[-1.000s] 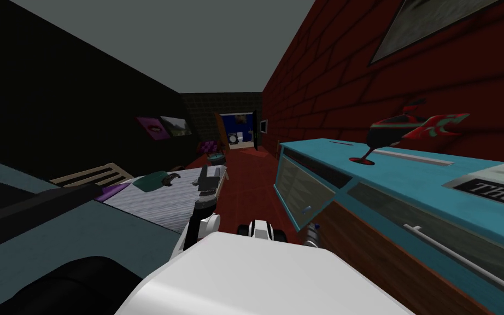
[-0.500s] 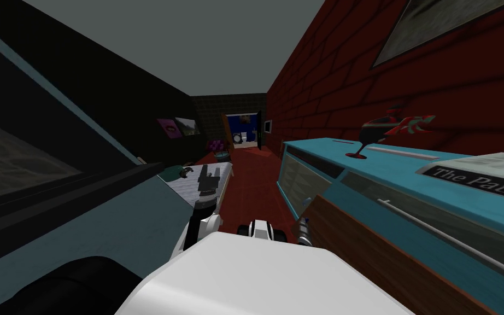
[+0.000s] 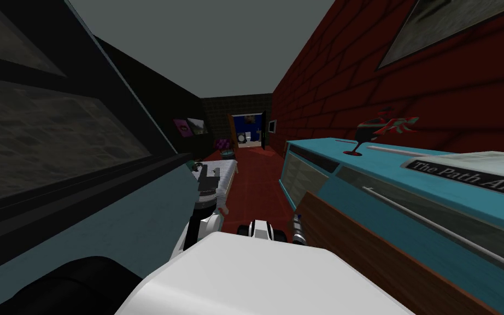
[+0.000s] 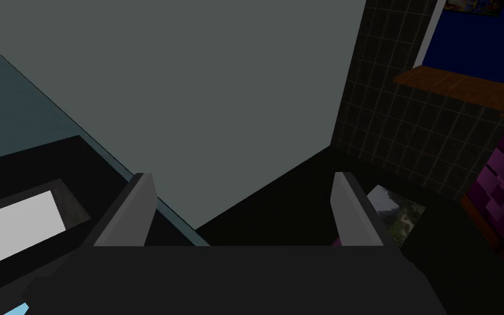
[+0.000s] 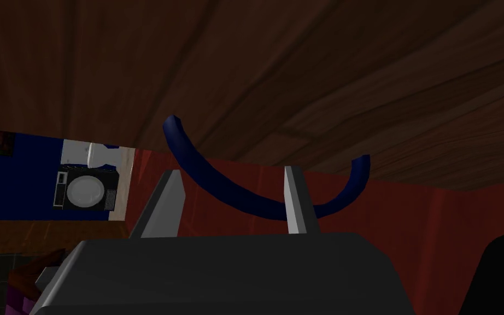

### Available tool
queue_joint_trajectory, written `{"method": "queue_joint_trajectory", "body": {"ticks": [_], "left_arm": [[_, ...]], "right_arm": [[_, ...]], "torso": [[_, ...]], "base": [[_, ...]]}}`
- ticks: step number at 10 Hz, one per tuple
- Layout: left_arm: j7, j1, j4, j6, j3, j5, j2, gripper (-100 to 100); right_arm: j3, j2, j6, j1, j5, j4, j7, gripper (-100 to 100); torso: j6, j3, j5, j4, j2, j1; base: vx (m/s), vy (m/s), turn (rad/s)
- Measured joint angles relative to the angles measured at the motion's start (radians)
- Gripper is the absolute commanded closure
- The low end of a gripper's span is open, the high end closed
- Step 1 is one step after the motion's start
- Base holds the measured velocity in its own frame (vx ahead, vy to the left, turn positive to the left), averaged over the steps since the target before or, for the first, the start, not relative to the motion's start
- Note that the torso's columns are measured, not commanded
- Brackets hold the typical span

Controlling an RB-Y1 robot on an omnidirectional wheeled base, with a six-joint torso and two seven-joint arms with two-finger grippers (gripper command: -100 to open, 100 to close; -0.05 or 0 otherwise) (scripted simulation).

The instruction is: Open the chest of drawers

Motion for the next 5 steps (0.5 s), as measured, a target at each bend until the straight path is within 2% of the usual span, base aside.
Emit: {"method": "queue_joint_trajectory", "body": {"ticks": [1, 5], "left_arm": [[0.000, 0.000, 0.000, 0.000, 0.000, 0.000, 0.000, 0], [0.000, 0.000, 0.000, 0.000, 0.000, 0.000, 0.000, 0]], "right_arm": [[0.020, 0.006, 0.004, 0.007, 0.014, -0.008, 0.001, 100], [0.088, 0.012, 0.015, -0.007, 0.061, 0.008, -0.007, 100]], "torso": [[0.002, -0.002, 0.001, 0.000, -0.001, 0.000], [0.001, -0.002, 0.000, 0.002, -0.003, -0.002]], "base": [[-0.215, 0.011, 0.111], [-0.204, -0.001, 0.117]]}}
